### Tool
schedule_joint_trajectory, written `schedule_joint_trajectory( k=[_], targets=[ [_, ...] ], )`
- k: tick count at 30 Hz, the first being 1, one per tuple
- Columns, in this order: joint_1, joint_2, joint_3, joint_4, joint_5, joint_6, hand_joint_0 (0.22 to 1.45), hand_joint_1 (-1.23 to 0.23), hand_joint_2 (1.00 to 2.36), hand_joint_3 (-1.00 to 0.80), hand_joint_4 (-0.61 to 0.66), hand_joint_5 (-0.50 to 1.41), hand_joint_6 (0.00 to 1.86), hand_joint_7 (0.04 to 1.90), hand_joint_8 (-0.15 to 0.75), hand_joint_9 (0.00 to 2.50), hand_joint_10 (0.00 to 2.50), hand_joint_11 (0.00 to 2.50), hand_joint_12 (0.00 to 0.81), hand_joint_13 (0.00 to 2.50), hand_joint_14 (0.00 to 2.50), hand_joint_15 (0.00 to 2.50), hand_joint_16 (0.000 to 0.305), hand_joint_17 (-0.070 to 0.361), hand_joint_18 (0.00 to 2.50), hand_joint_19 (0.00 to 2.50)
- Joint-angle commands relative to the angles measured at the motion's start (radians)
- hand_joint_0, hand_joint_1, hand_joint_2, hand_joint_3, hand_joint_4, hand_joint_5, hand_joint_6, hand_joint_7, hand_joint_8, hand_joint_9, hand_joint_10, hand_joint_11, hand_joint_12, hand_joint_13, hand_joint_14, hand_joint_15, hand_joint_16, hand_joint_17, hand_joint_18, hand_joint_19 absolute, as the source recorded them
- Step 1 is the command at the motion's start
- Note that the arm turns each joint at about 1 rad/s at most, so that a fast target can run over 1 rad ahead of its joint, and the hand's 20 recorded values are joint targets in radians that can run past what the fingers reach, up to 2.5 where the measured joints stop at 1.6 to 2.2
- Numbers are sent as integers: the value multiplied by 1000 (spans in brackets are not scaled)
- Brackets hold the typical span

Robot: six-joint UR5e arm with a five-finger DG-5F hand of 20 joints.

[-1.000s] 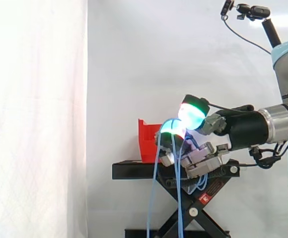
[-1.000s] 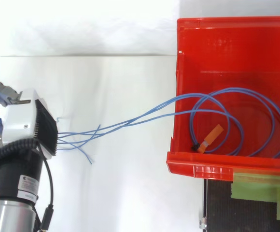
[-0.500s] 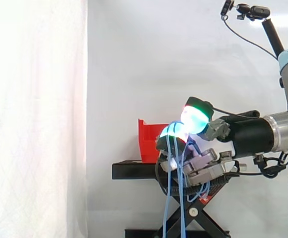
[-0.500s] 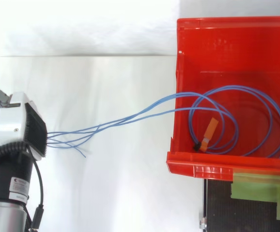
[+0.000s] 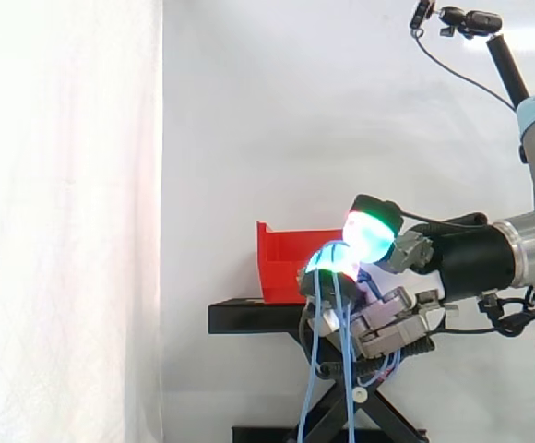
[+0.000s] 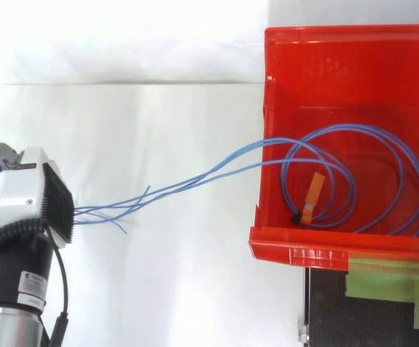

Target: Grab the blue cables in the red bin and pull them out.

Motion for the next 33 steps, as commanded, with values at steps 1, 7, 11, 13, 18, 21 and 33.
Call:
schedule_joint_trajectory(
  k=[1, 7, 11, 13, 18, 21, 33],
  targets=[
    [-2, 0, 0, -1, -7, -2, 889, -807, 1000, -1000, 150, 1014, 93, 963, 271, 1174, 28, 793, 291, 1229, 1867, 1405, 36, 80, 1423, 1948],
    [-5, 0, 0, 32, -64, -88, 874, -826, 1000, -1000, 145, 1011, 93, 960, 266, 1168, 26, 803, 290, 1221, 1820, 1416, 36, 82, 1415, 1937],
    [-9, 0, 2, 69, -85, -146, 855, -821, 1000, -1000, 147, 1006, 84, 964, 269, 1166, 27, 797, 289, 1218, 1801, 1422, 37, 83, 1401, 1921],
    [-9, 2, 2, 78, -99, -166, 841, -815, 1000, -1000, 153, 1006, 58, 971, 272, 1165, 27, 791, 294, 1219, 1796, 1417, 38, 85, 1399, 1915],
    [-13, 0, 2, 77, -110, -177, 814, -811, 1000, -1000, 159, 1009, 1, 970, 269, 1161, 28, 806, 302, 1222, 1770, 1407, 39, 87, 1398, 1895],
    [-13, 2, 0, 75, -110, -177, 795, -813, 1000, -1000, 164, 1002, 0, 950, 270, 1160, 28, 789, 304, 1221, 1763, 1414, 40, 90, 1398, 1893],
    [-16, 0, 0, 72, -110, -177, 731, -805, 1000, -1000, 193, 991, 3, 917, 283, 1156, 26, 774, 322, 1221, 1744, 1398, 45, 102, 1399, 1853]
  ],
)
